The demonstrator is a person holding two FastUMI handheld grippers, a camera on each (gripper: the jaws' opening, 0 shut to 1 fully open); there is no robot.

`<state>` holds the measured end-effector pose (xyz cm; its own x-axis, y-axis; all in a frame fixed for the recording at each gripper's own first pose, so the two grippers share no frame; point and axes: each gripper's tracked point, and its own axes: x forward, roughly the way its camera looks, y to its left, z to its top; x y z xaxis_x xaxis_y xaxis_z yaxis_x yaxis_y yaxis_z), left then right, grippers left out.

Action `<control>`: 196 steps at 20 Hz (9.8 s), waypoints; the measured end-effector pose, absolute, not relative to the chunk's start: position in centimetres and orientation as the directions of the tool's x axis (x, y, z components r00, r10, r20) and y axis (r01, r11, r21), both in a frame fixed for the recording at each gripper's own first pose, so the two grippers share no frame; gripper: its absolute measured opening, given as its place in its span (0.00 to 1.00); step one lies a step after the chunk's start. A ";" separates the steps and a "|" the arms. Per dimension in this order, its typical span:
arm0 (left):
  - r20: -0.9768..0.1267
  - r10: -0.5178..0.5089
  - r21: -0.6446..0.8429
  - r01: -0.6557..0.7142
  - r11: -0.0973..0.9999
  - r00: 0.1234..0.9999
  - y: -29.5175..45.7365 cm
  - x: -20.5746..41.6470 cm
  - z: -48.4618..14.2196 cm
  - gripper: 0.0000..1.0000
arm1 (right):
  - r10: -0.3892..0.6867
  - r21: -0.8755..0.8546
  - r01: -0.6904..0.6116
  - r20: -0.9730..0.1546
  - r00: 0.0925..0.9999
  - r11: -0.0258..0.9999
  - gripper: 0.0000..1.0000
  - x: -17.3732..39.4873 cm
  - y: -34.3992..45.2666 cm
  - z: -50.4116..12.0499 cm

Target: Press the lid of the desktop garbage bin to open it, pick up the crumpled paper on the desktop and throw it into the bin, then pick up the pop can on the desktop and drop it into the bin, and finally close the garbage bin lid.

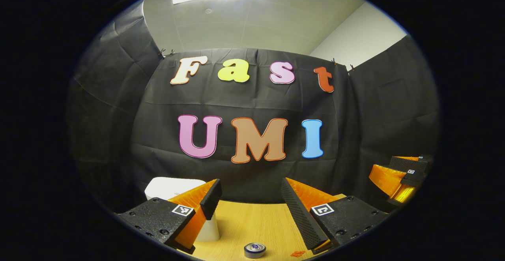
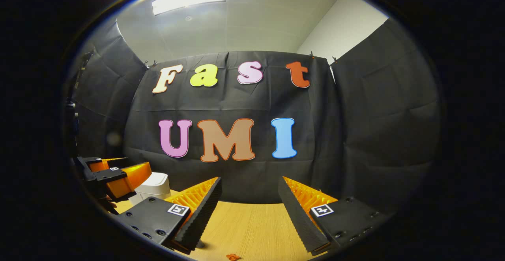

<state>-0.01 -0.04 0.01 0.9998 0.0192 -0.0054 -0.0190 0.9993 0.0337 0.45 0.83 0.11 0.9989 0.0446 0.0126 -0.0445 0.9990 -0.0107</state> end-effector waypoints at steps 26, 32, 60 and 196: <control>-0.013 0.059 0.061 -0.058 0.996 0.998 3.4 1.0 -0.3 0.03 | 0.047 -0.020 -0.046 0.012 0.999 0.999 0.96 1.1 2.5 0.0; -0.016 0.120 0.112 -0.117 0.987 0.993 8.2 2.7 -0.6 0.00 | 0.033 -0.021 -0.032 0.011 0.999 0.999 0.96 0.9 3.4 -0.1; -0.286 0.319 0.133 -0.292 0.947 0.903 21.8 10.0 -12.7 0.00 | -0.047 -0.094 0.040 -0.067 0.997 0.995 0.96 0.3 3.4 -2.6; -0.049 0.036 0.044 -0.033 0.998 0.998 12.9 -0.9 -1.7 0.92 | 0.316 -0.083 -0.325 -0.106 0.943 0.942 0.96 13.6 17.2 -0.4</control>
